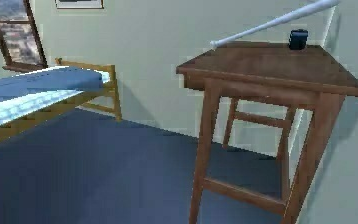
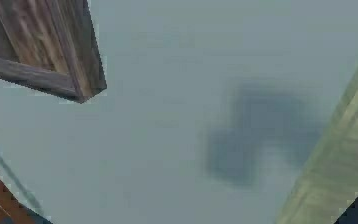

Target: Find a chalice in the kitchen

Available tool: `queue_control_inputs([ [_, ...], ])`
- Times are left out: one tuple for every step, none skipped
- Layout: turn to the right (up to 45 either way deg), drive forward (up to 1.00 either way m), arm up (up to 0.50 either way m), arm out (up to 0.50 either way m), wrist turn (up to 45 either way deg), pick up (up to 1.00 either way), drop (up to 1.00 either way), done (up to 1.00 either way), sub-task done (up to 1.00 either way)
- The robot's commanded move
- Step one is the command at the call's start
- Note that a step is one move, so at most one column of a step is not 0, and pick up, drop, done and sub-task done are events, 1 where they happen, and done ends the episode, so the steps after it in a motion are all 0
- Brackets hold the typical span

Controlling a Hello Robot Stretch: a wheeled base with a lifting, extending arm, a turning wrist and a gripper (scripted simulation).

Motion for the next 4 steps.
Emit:
queue_control_inputs([
  [-45.0,0.00,0.00,0.00,0.0,0.00,0.00,0.00,0.00],
  [-18.0,0.00,0.00,0.00,0.0,0.00,0.00,0.00,0.00],
  [0.0,0.10,0.00,0.00,0.0,0.00,0.00,0.00,0.00],
  [-45.0,0.00,0.00,0.00,0.0,0.00,0.00,0.00,0.00],
])
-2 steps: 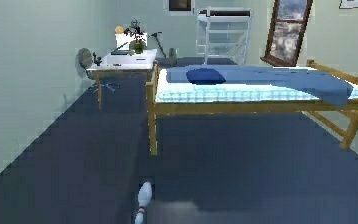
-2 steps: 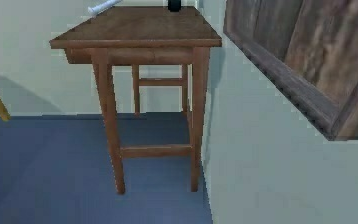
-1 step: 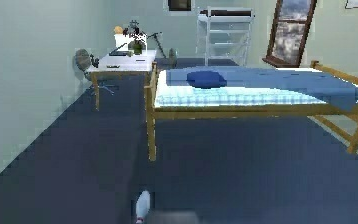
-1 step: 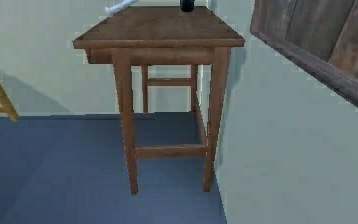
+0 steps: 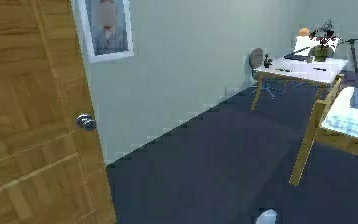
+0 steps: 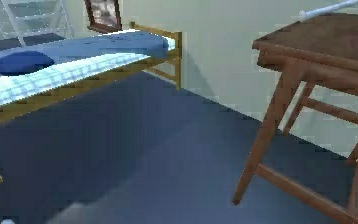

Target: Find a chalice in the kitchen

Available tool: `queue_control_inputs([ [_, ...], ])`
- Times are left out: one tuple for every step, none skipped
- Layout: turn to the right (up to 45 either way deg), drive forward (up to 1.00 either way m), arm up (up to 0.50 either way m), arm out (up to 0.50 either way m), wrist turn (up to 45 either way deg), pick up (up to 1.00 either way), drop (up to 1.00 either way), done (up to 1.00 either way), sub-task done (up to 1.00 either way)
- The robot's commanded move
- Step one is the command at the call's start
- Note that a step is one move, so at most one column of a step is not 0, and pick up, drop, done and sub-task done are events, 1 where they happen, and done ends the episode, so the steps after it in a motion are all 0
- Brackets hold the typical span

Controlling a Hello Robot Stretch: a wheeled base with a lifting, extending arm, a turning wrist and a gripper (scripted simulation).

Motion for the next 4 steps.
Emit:
queue_control_inputs([
  [-45.0,0.00,0.00,0.00,0.0,0.00,0.00,0.00,0.00],
  [-15.0,0.00,0.00,0.00,0.0,0.00,0.00,0.00,0.00],
  [0.0,0.45,0.00,0.00,0.0,0.00,0.00,0.00,0.00],
  [-45.0,0.00,0.00,0.00,0.0,0.00,0.00,0.00,0.00],
])
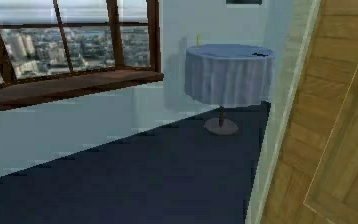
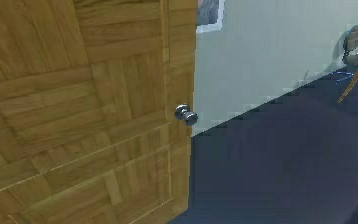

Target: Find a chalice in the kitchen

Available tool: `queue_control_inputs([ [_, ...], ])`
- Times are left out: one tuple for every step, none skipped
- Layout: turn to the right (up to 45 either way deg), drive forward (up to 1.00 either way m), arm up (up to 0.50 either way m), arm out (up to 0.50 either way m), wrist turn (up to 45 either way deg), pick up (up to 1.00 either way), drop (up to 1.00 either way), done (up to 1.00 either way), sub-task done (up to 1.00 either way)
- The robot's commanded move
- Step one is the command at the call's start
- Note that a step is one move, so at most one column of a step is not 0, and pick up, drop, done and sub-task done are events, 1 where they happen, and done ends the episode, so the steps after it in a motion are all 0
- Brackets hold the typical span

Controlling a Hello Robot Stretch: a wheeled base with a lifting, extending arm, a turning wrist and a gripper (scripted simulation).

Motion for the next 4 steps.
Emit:
queue_control_inputs([
  [-6.0,0.00,0.00,0.00,0.0,0.00,0.00,0.00,0.00],
  [0.0,0.65,0.00,0.00,0.0,0.00,0.00,0.00,0.00],
  [-24.0,0.00,0.00,0.00,0.0,0.00,0.00,0.00,0.00],
  [0.0,0.15,0.00,0.00,0.0,0.00,0.00,0.00,0.00],
])
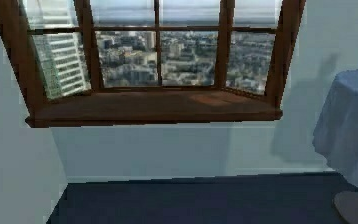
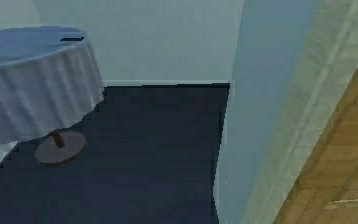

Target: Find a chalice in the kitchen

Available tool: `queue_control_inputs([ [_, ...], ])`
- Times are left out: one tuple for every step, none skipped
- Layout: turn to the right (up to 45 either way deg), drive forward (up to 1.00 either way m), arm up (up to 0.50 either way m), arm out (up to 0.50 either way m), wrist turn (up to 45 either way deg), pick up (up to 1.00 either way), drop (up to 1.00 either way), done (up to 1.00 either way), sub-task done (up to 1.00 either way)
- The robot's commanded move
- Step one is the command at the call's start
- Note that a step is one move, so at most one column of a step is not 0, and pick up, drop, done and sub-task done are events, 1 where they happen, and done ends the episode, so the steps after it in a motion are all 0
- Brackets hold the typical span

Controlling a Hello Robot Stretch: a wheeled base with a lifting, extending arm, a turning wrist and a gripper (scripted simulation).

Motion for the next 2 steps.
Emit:
queue_control_inputs([
  [45.0,0.00,0.00,0.00,0.0,0.00,0.00,0.00,0.00],
  [36.0,0.00,0.00,0.00,0.0,0.00,0.00,0.00,0.00],
])
